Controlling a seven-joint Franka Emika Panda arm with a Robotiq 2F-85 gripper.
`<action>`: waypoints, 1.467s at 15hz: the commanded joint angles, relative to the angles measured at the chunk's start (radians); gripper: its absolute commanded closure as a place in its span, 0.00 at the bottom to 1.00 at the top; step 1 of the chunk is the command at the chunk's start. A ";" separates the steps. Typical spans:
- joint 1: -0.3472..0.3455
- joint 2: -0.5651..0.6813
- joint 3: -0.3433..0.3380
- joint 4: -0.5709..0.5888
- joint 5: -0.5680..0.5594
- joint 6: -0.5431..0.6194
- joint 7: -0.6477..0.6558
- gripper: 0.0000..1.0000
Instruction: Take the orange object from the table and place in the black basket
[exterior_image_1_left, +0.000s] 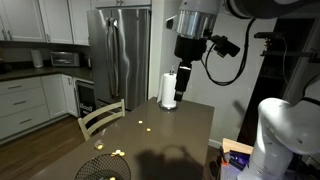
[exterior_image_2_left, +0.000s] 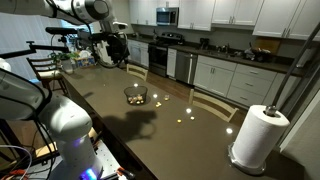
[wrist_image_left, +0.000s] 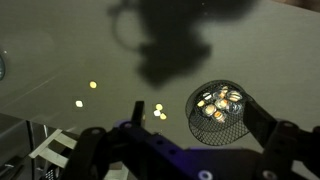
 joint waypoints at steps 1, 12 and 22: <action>0.004 0.013 -0.006 0.003 -0.021 0.016 0.018 0.00; -0.056 0.310 -0.100 0.151 -0.048 0.091 -0.004 0.00; -0.118 0.616 -0.265 0.367 -0.012 0.079 -0.104 0.00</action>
